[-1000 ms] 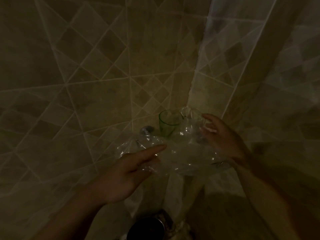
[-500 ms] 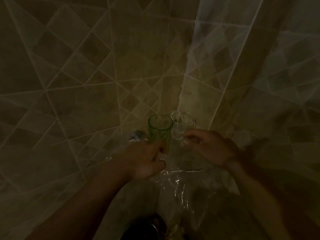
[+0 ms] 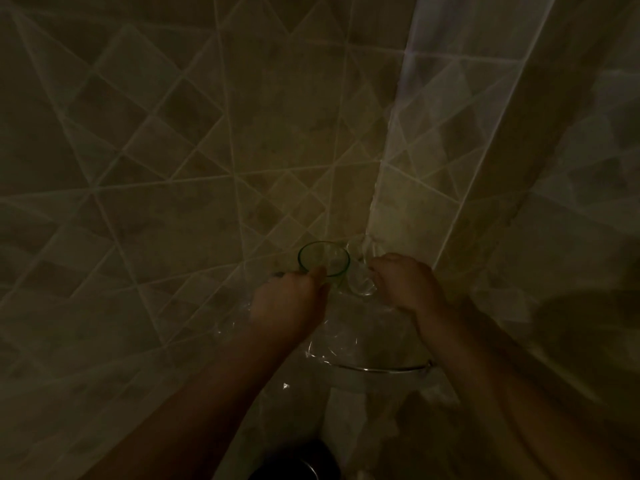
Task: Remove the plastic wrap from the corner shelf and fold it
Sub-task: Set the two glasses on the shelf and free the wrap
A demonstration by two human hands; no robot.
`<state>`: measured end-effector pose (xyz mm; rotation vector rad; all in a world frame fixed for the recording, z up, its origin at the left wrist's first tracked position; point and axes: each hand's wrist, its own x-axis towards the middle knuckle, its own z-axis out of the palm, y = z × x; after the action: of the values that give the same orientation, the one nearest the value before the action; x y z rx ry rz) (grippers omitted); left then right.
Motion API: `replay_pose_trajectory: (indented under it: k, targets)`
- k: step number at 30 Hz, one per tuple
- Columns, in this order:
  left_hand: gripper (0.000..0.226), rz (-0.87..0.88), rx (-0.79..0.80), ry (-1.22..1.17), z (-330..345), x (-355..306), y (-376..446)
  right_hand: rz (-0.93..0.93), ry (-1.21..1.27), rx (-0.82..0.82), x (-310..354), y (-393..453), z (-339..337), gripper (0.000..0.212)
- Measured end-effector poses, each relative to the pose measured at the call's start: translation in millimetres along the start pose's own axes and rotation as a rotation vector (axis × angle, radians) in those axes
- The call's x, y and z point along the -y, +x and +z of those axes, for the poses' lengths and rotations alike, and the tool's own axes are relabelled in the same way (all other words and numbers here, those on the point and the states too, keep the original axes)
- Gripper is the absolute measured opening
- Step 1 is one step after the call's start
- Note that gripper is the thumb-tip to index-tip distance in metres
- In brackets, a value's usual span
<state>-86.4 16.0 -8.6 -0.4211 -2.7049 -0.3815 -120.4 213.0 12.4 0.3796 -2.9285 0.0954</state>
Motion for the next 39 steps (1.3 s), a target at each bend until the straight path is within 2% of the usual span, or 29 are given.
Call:
replay_pose_trajectory:
  k: [6, 10, 24, 30, 35, 39]
  targets:
    - [0.029, -0.054, 0.017, 0.033, 3.2, -4.5, 14.8, -0.057, -0.002, 0.022, -7.8, 14.9, 6.9, 0.03]
    - [0.025, -0.078, 0.008, 0.014, 2.5, -1.4, 19.3, -0.085, 0.051, 0.1, -10.2, 23.3, 9.0, 0.03]
    - [0.029, -0.1, -0.031, -0.024, 4.9, 4.9, 13.6, -0.121, 0.07, 0.041, -5.2, 32.0, 6.8, 0.027]
    - [0.022, -0.069, -0.043, 0.0, 1.8, 5.7, 12.8, -0.102, 0.028, 0.061, -3.9, 28.2, 4.5, 0.024]
    - [0.022, -0.05, -0.031, 0.072, 3.1, 8.2, 13.6, -0.075, 0.063, 0.097, -1.5, 32.1, 3.0, 0.029]
    - [0.027, -0.025, -0.036, 0.009, 1.9, 12.0, 13.3, -0.044, 0.138, 0.115, -1.1, 28.8, -3.2, 0.043]
